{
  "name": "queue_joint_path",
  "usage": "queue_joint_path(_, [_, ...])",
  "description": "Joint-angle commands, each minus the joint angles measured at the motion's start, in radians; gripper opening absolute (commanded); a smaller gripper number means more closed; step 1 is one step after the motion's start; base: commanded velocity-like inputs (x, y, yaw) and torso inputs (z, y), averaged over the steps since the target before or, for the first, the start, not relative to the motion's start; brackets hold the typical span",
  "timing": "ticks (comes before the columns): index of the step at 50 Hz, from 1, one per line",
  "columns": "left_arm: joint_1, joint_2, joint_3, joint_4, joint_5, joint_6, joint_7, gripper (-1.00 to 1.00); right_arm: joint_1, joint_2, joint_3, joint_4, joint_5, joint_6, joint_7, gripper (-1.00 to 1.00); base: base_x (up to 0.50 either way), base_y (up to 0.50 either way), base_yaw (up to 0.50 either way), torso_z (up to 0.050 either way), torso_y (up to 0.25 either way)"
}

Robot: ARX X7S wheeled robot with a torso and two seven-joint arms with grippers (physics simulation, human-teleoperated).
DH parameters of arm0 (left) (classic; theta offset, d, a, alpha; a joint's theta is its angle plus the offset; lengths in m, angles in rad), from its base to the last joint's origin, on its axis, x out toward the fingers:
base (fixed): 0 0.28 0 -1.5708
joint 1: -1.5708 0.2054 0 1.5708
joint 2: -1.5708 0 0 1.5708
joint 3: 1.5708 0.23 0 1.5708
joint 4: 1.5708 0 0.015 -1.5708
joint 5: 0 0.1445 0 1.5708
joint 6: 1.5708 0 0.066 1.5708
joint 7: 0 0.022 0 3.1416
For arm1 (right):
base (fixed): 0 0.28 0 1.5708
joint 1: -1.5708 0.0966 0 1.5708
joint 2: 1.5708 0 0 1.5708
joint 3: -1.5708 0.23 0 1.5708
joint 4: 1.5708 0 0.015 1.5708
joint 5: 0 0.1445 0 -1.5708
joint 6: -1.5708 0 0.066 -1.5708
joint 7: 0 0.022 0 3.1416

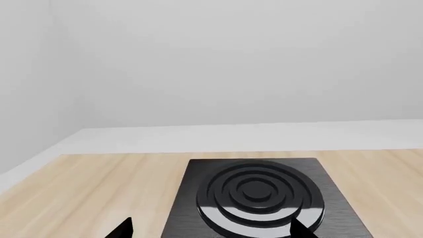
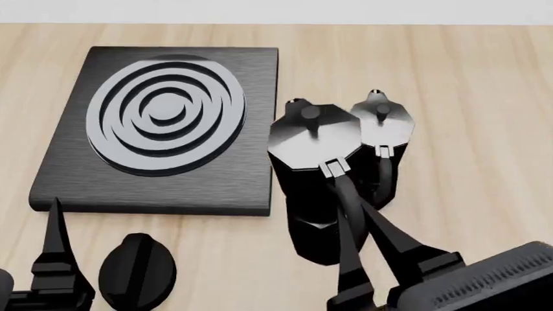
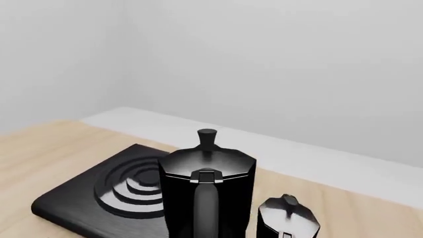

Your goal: Put the right moka pot on the stove.

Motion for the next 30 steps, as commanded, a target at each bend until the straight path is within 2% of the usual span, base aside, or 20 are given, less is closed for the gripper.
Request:
queue_joint_path(1, [-0.002,-0.003,-0.001,0.005,-0.006,-0.004,-0.004,1.00,0.093,-0.018,-0.046,-0.007,-0.014,0.042,-0.004,-1.00,0.00,0.00,0.00,0.000,0.000])
queue_joint_path(30, [-0.001,-0.007,0.004,-0.002,-0.004,0.014,-0.005,1.00,0.325,-0.107,-0.188,0.148,-0.038,0.121,-0.048,-1.00,0.00,0.00,0.00,0.000,0.001])
